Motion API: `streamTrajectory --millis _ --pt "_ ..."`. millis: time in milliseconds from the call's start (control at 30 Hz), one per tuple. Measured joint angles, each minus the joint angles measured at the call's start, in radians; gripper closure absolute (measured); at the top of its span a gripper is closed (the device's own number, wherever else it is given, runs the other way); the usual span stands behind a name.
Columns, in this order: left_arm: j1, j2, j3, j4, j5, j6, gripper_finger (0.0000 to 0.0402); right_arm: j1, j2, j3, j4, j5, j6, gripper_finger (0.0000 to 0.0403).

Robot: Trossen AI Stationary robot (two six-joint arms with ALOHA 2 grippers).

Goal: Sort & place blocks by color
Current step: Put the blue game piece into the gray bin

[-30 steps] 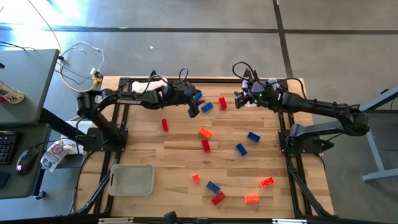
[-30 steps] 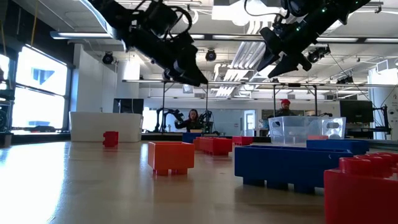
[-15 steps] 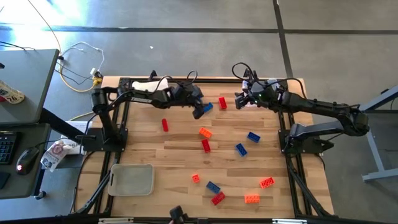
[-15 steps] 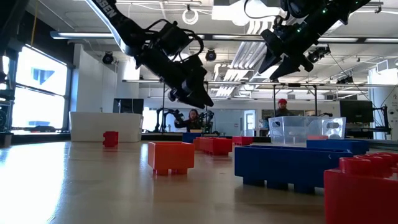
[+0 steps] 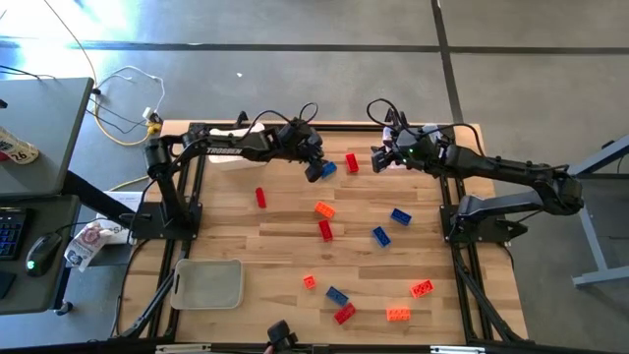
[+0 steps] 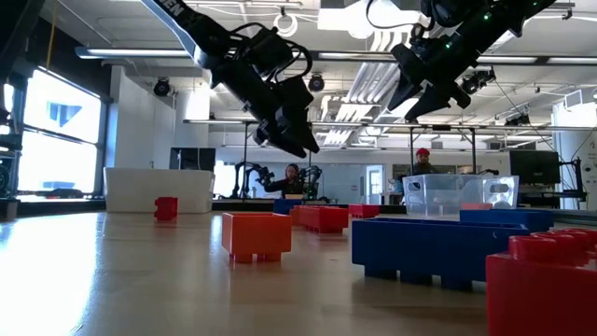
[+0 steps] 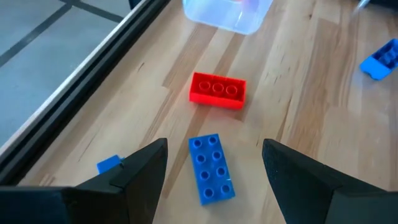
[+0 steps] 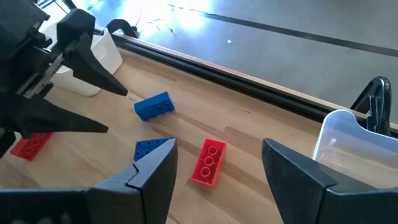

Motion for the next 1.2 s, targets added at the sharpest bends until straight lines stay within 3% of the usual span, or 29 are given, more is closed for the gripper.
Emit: streamTrajectory --millis 1200 --pt "-0.005 0.192 0.004 -0.001 0.019 -0.029 0.0151 0.0 0.0 0.0 -0.015 0.0 0.004 0.0183"
